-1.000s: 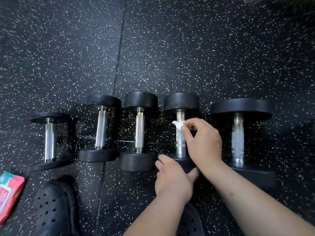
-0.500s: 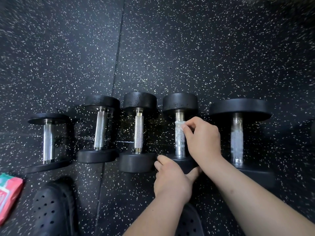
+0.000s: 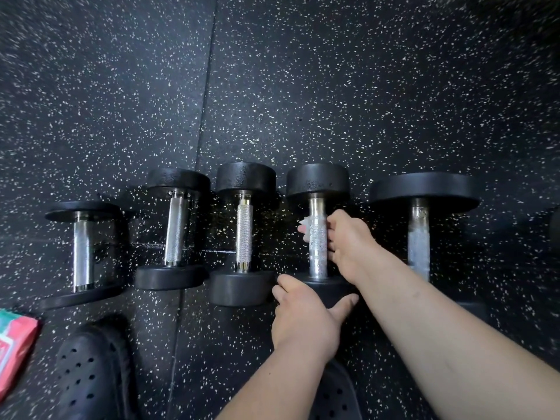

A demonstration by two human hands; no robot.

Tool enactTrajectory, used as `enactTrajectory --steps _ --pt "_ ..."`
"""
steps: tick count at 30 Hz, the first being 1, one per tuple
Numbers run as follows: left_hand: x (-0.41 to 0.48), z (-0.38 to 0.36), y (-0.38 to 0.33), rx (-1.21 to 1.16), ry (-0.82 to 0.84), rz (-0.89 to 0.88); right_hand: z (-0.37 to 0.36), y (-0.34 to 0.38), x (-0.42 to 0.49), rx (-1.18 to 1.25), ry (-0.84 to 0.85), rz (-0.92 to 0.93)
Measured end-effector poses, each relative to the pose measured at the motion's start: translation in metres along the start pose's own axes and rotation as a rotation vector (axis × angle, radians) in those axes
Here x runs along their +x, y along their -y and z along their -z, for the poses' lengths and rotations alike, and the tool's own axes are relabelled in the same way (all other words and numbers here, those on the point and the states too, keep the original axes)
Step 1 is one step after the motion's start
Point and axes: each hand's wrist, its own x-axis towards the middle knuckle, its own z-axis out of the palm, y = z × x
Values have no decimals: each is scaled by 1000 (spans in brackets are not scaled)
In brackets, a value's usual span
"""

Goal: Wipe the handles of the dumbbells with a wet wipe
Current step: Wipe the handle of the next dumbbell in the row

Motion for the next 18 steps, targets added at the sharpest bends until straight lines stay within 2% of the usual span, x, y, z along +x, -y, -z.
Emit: enactTrajectory --steps 6,11,13,16,18 --pt "0 0 -1 11 0 3 1 -5 7 46 -117 14" --pt "-1 0 -1 5 -5 -4 -6 -3 11 162 -18 -73" --pt "-1 0 -1 14 -7 -2 -11 -6 14 199 -62 -61" --pt "0 0 -1 17 -7 6 -15 -10 15 136 -269 -72" --pt "0 0 -1 15 -4 8 -16 -9 14 105 -296 -61"
